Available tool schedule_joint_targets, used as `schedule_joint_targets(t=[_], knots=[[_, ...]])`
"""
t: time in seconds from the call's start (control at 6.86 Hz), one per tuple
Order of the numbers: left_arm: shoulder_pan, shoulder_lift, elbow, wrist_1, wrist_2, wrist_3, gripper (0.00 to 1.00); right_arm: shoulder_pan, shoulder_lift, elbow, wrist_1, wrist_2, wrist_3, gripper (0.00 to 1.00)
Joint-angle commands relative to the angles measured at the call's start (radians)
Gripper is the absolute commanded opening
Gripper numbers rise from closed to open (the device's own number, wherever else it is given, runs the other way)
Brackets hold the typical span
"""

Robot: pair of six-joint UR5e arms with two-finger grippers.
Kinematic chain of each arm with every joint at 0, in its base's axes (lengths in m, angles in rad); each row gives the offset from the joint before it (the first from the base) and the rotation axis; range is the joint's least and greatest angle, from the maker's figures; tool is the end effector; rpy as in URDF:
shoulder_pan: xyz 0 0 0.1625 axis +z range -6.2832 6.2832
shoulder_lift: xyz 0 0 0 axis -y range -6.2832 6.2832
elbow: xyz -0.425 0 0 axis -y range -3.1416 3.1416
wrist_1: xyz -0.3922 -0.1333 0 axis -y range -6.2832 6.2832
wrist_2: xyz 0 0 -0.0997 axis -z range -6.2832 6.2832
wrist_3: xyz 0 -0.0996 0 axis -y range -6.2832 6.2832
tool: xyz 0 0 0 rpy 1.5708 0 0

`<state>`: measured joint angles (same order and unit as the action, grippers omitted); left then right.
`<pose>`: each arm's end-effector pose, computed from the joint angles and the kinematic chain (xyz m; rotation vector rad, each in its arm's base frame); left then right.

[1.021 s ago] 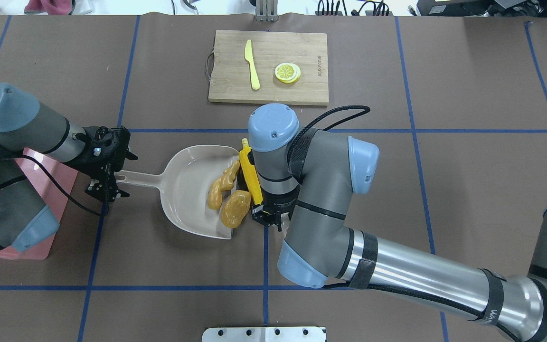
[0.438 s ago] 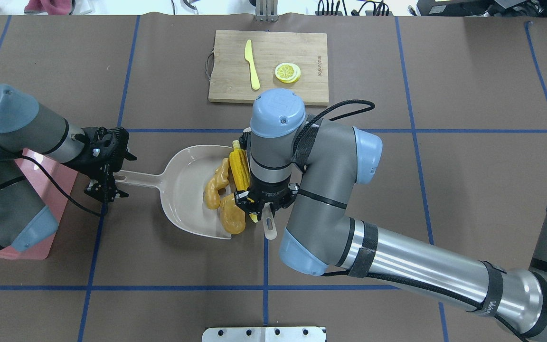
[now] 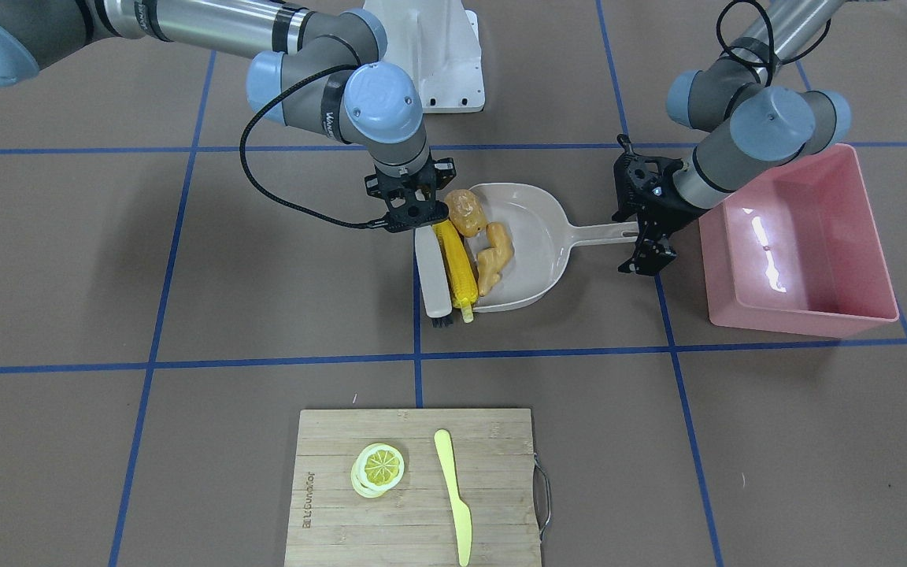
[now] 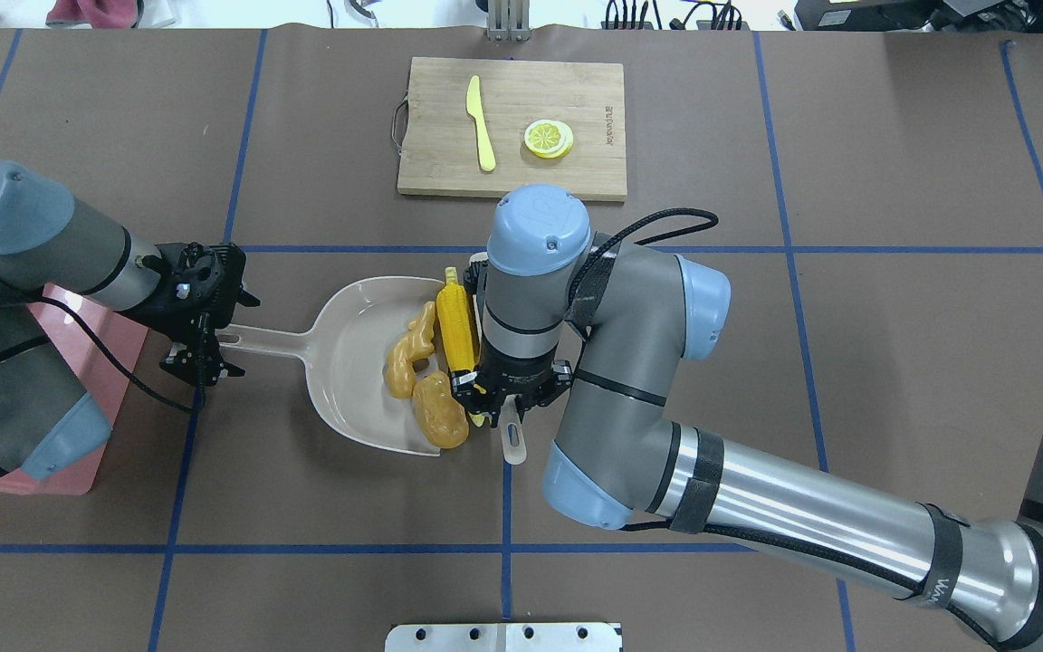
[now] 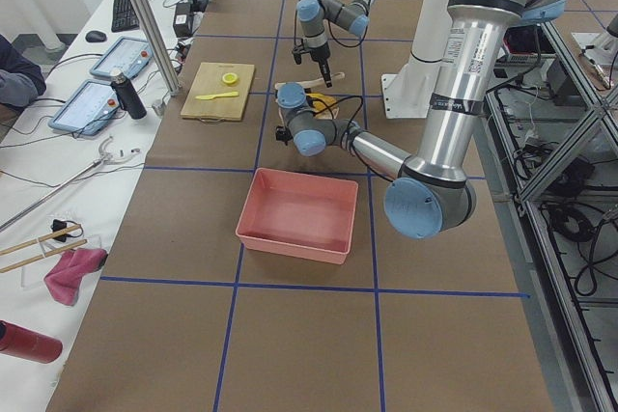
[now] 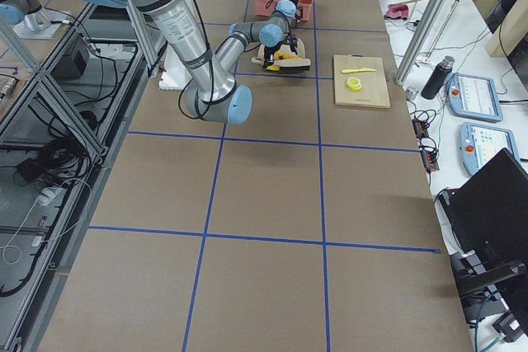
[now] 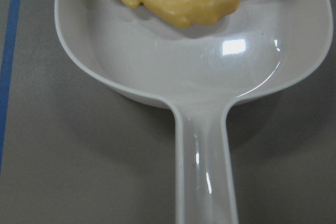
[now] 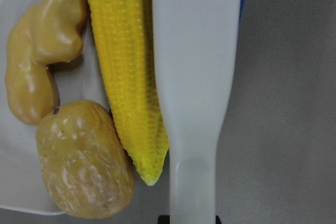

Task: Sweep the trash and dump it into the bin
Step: 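Sweep the corn, potato and ginger into the dustpan with the right-held brush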

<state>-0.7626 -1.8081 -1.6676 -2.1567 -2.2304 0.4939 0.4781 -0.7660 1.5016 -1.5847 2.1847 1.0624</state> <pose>0.3792 -0.4622 0.4153 0.8610 0.8211 1.4638 -0.6094 -0.4013 0.1892 -0.1861 -0.8936 -0.2496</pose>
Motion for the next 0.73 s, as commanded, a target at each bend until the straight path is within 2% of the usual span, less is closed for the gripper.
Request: schedule_joint_targets(t=[0.0, 0.15, 0.44, 0.58], knots=[[0.000, 0.004, 0.000, -0.009, 0.000, 0.000, 0.97, -0.010, -0.019, 0.000, 0.005, 0.006, 0.005, 0.00], [0.000, 0.003, 0.002, -0.009, 0.000, 0.000, 0.97, -0.015, -0.019, 0.000, 0.009, 0.036, 0.005, 0.00], [0.000, 0.004, 0.002, -0.009, 0.000, 0.000, 0.97, -0.036, -0.015, -0.001, 0.105, 0.072, 0.100, 0.00], [0.000, 0.004, 0.002, -0.009, 0.000, -0.002, 0.86, -0.065, -0.021, -0.009, 0.162, 0.073, 0.126, 0.00]])
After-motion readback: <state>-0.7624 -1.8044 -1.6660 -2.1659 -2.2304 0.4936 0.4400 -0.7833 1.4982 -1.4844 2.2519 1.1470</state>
